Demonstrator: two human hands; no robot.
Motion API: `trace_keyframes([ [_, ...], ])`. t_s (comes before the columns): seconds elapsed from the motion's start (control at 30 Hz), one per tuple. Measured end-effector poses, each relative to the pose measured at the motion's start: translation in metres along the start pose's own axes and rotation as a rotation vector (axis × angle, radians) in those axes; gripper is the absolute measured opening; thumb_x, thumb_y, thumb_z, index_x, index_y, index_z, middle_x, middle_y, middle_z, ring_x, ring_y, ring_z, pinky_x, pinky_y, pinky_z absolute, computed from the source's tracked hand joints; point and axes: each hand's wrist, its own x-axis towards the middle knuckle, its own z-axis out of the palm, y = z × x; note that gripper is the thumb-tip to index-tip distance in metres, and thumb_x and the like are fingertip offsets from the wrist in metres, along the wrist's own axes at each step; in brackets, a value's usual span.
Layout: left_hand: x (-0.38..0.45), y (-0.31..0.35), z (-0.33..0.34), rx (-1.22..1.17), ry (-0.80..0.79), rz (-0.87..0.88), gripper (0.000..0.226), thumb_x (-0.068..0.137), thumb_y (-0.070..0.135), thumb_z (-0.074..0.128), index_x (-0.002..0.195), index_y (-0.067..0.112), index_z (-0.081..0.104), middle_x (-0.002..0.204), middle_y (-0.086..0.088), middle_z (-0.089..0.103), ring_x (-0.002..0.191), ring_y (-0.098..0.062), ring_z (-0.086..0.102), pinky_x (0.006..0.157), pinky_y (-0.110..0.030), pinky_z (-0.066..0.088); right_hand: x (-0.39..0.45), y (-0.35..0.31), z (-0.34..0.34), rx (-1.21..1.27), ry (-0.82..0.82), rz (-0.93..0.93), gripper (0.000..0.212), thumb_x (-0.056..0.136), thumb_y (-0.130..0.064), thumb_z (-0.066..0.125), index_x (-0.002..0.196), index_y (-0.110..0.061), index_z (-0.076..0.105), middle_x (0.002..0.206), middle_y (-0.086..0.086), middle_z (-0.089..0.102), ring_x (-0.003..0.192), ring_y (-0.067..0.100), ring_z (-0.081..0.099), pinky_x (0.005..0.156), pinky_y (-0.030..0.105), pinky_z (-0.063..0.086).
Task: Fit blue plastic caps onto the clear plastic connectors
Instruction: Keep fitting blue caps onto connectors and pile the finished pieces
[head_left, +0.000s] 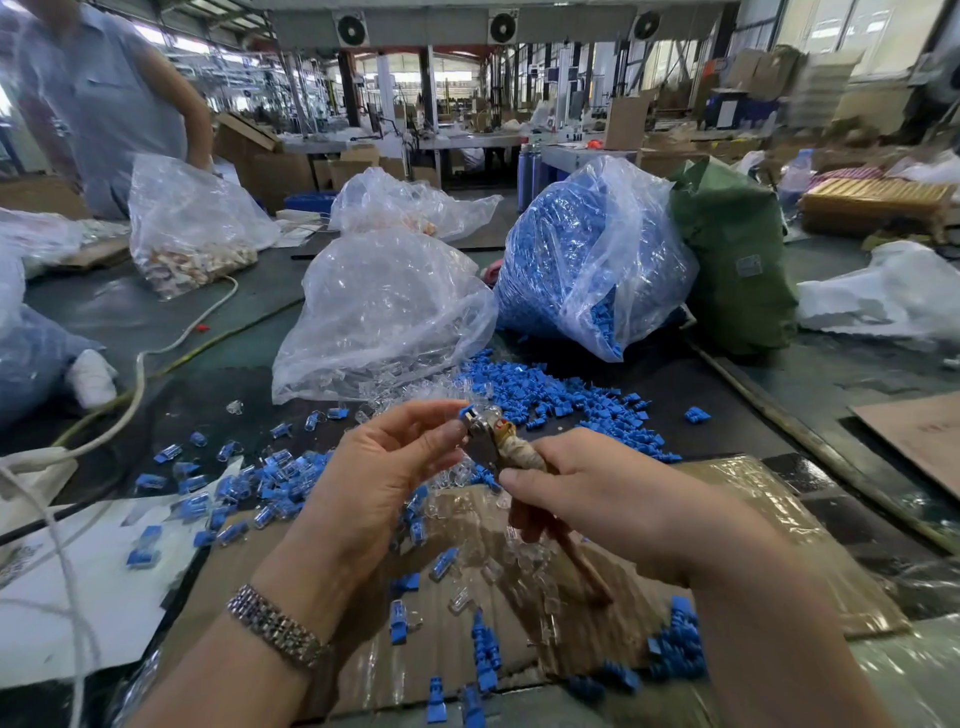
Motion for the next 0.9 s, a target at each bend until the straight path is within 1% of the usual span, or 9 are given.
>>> trace_keyframes([
  [0.13, -0.003, -0.003, 0.000, 0.160, 0.020, 0.097, 0.031, 0.072, 0.028, 0.078, 0.101, 0.015, 0.079, 0.105, -0.007, 0.078, 0.102, -0.022, 0.072, 0.085, -0.023, 0.058, 0.005, 0.006, 0.001, 0.024, -0.021, 0.006, 0.039, 0.104, -0.038, 0.052, 0.086, -0.005, 0.063, 0.087, 0.011, 0.075, 0.086, 0.032, 0.071, 0.087, 0.053, 0.055],
  [0.2, -0.004, -0.005, 0.002, 0.232, 0.045, 0.145, 0.031, 0.073, 0.030, 0.076, 0.102, 0.018, 0.080, 0.102, -0.004, 0.078, 0.099, -0.020, 0.072, 0.085, -0.021, 0.057, 0.008, 0.009, 0.004, 0.050, -0.028, 0.002, 0.036, 0.104, -0.039, 0.052, 0.083, -0.011, 0.059, 0.082, 0.012, 0.073, 0.076, 0.029, 0.072, 0.083, 0.051, 0.055],
  [0.3, -0.004, -0.008, 0.004, 0.282, 0.071, 0.178, 0.033, 0.070, 0.039, 0.076, 0.101, 0.025, 0.080, 0.100, -0.002, 0.079, 0.098, -0.022, 0.073, 0.087, -0.031, 0.060, 0.014, 0.011, 0.007, 0.078, -0.005, -0.001, 0.037, 0.104, -0.039, 0.052, 0.076, -0.014, 0.056, 0.067, 0.005, 0.063, 0.057, 0.019, 0.063, 0.065, 0.042, 0.055],
  [0.37, -0.004, -0.009, 0.003, 0.282, 0.079, 0.184, 0.028, 0.073, 0.036, 0.075, 0.100, 0.028, 0.080, 0.101, -0.002, 0.079, 0.100, -0.022, 0.073, 0.089, -0.034, 0.059, 0.018, 0.013, 0.010, 0.096, 0.007, 0.002, 0.039, 0.104, -0.038, 0.053, 0.073, -0.014, 0.055, 0.060, 0.002, 0.058, 0.052, 0.020, 0.057, 0.057, 0.037, 0.053],
  [0.53, -0.002, -0.011, 0.002, 0.346, 0.063, 0.168, 0.021, 0.079, 0.027, 0.074, 0.100, 0.029, 0.079, 0.102, 0.001, 0.079, 0.099, -0.018, 0.074, 0.089, -0.035, 0.059, 0.018, 0.017, 0.008, 0.069, -0.031, 0.030, 0.039, 0.102, -0.044, 0.054, 0.079, -0.012, 0.057, 0.064, 0.006, 0.061, 0.054, 0.021, 0.061, 0.060, 0.038, 0.054],
  [0.63, 0.000, -0.006, 0.000, 0.330, 0.108, 0.183, 0.017, 0.081, 0.027, 0.074, 0.097, 0.027, 0.078, 0.099, -0.002, 0.078, 0.095, -0.022, 0.073, 0.084, -0.032, 0.060, 0.014, 0.018, -0.001, 0.097, -0.016, 0.028, 0.035, 0.101, -0.044, 0.057, 0.081, -0.015, 0.059, 0.076, 0.013, 0.071, 0.062, 0.019, 0.068, 0.067, 0.042, 0.058],
  [0.7, 0.001, 0.000, -0.008, 0.355, 0.147, 0.188, 0.013, 0.086, 0.020, 0.072, 0.095, 0.029, 0.075, 0.096, -0.002, 0.076, 0.091, -0.020, 0.072, 0.079, -0.029, 0.059, 0.015, 0.022, -0.007, 0.044, 0.088, 0.060, 0.035, 0.099, -0.045, 0.059, 0.082, -0.014, 0.059, 0.078, 0.010, 0.070, 0.065, 0.018, 0.065, 0.070, 0.046, 0.057],
  [0.83, -0.003, 0.003, -0.019, 0.695, 0.140, 0.153, 0.016, 0.094, 0.010, 0.064, 0.091, 0.023, 0.072, 0.074, 0.006, 0.068, 0.057, -0.008, 0.056, 0.057, -0.014, 0.051, 0.023, 0.032, -0.010, -0.260, 0.257, 0.228, 0.027, 0.097, -0.040, 0.059, 0.080, -0.019, 0.052, 0.080, 0.000, 0.058, 0.068, 0.016, 0.053, 0.054, 0.032, 0.037],
  [0.9, -0.007, 0.003, -0.016, 0.863, 0.123, 0.159, 0.016, 0.091, 0.008, 0.062, 0.080, 0.017, 0.069, 0.063, 0.009, 0.063, 0.051, -0.002, 0.050, 0.049, -0.015, 0.043, 0.027, 0.036, -0.005, -0.362, 0.266, 0.287, 0.028, 0.096, -0.038, 0.059, 0.078, -0.020, 0.048, 0.084, 0.001, 0.054, 0.072, 0.017, 0.051, 0.054, 0.031, 0.032],
])
